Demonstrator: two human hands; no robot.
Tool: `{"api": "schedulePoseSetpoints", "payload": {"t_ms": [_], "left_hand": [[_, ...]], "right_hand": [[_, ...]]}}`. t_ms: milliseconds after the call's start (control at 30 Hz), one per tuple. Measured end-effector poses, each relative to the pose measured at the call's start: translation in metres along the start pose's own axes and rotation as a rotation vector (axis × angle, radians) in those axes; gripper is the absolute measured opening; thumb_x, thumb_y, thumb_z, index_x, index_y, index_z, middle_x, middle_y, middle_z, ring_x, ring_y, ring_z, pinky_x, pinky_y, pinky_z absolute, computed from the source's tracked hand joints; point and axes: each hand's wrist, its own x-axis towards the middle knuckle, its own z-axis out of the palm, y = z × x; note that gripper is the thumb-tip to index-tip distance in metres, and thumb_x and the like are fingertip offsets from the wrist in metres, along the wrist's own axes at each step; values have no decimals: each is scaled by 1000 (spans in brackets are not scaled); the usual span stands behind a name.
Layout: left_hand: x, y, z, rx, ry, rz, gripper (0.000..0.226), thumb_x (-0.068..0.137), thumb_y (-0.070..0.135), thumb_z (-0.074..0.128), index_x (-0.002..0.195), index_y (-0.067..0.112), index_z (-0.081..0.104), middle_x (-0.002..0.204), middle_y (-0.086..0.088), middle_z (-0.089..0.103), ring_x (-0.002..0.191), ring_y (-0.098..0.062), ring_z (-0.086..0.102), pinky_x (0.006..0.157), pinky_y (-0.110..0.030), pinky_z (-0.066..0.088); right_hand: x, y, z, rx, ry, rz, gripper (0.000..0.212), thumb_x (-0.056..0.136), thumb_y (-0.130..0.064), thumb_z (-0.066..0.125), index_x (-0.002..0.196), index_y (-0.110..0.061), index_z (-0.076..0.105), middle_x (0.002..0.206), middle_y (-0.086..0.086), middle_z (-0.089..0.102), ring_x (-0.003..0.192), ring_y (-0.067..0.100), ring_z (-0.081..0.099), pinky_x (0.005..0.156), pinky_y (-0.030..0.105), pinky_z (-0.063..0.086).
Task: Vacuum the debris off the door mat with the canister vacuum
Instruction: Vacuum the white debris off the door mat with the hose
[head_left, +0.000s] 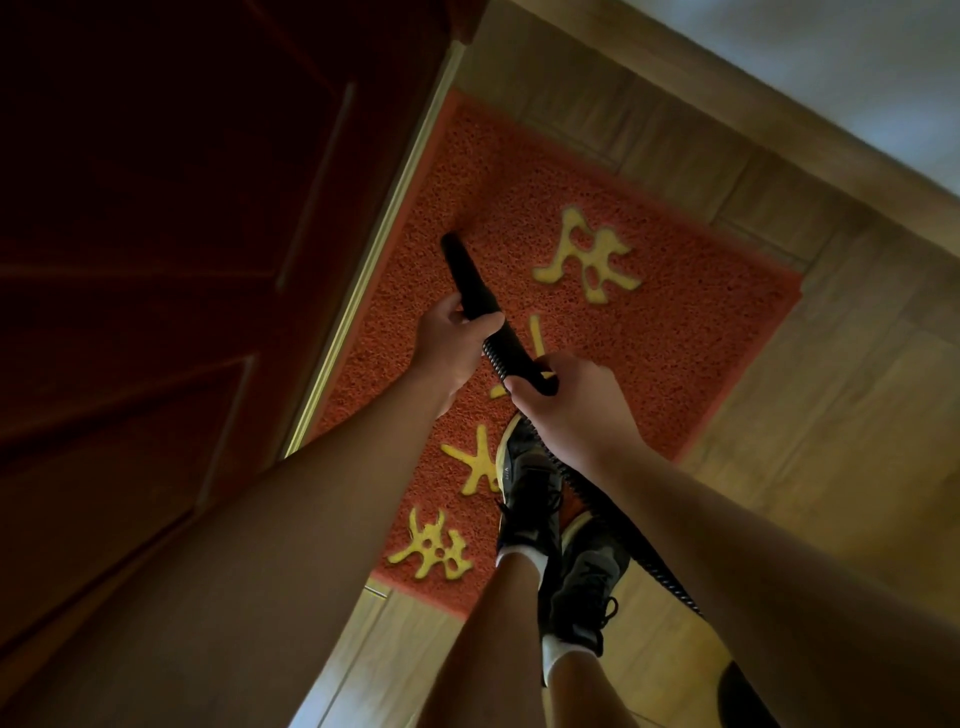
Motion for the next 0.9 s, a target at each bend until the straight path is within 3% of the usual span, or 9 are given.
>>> {"api": "schedulePoseSetpoints", "payload": {"t_ms": [300, 533, 767, 833, 900], "left_hand": [[-1, 12, 5, 6, -20, 39, 21, 94, 19, 70, 112, 28, 65, 111, -3, 72, 108, -23, 68, 102, -51, 53], [1, 25, 13, -8, -35, 60, 40, 84, 27, 73, 124, 22, 67, 116, -2, 73, 111, -24, 68, 104, -53, 52], [0, 25, 17, -19, -45, 79, 29, 92, 15, 71, 119, 23, 67, 114, -5, 72, 111, -25, 68, 104, -53, 52], [-1, 22, 19, -22, -52, 78, 26, 92, 13, 71, 114, 27, 66, 115, -4, 72, 111, -25, 68, 100, -50, 54], [-3, 17, 21, -44, -64, 66, 27, 94, 9, 69, 117, 25, 63, 114, -5, 71, 107, -24, 69, 86, -38, 59]], "right_hand": [[1, -1, -7, 33, 26, -2, 27, 97, -39, 62, 102, -13, 66, 68, 10, 67, 50, 32, 57, 42, 32, 37], [1, -4, -16, 86, 66, 8, 25, 96, -38, 64, 94, -13, 67, 68, 9, 67, 57, 35, 62, 44, 31, 39], [-1, 1, -11, 142, 103, 35, 27, 94, -41, 66, 100, -15, 67, 67, 6, 67, 56, 33, 63, 42, 38, 45], [-4, 5, -9, 158, 107, 59, 27, 93, -42, 66, 101, -16, 67, 65, 3, 65, 50, 25, 57, 41, 33, 41], [-8, 8, -6, 169, 116, 82, 27, 92, -43, 67, 99, -16, 67, 62, 0, 62, 47, 17, 54, 38, 27, 36]]}}
